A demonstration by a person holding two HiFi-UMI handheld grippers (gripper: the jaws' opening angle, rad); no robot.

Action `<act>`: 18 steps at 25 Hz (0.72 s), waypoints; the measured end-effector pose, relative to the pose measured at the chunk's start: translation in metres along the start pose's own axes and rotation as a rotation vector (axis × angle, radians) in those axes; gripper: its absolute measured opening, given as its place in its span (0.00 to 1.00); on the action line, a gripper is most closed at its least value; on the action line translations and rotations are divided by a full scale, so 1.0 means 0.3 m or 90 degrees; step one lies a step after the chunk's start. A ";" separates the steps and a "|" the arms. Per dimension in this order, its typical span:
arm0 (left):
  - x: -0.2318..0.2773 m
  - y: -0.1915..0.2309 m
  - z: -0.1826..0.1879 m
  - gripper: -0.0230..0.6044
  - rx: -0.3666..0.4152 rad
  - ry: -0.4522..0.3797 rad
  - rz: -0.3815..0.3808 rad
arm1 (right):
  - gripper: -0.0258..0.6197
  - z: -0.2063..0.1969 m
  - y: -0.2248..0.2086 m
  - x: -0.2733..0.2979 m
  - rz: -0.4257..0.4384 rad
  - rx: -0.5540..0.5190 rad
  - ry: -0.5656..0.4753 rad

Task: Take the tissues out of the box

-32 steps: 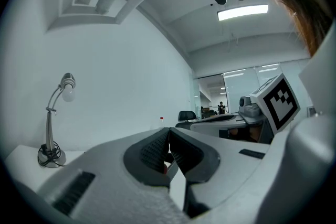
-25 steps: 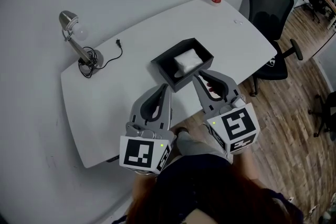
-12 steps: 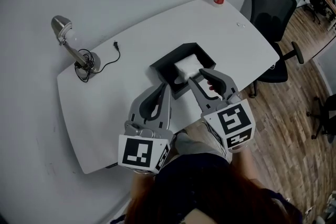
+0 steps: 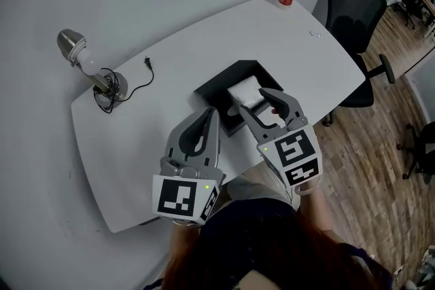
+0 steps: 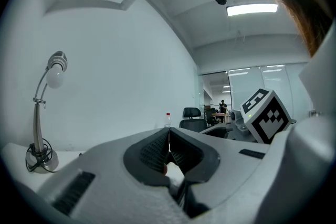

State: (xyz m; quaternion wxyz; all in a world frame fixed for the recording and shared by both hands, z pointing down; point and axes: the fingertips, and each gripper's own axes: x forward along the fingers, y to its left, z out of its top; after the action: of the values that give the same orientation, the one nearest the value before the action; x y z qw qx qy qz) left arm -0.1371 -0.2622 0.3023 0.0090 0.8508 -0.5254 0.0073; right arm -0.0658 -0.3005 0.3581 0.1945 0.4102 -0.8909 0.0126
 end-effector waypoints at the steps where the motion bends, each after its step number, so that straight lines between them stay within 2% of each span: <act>1: 0.006 0.007 -0.002 0.08 -0.001 0.001 0.000 | 0.38 -0.007 -0.005 0.012 0.000 -0.001 0.008; 18: 0.122 0.091 -0.070 0.08 -0.031 0.028 -0.011 | 0.47 -0.181 -0.036 0.203 0.033 -0.020 0.171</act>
State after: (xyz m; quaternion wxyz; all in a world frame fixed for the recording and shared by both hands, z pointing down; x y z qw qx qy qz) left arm -0.1452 -0.3067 0.3242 0.0410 0.8543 -0.5179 0.0131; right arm -0.0754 -0.3421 0.4287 0.3179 0.3783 -0.8674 0.0587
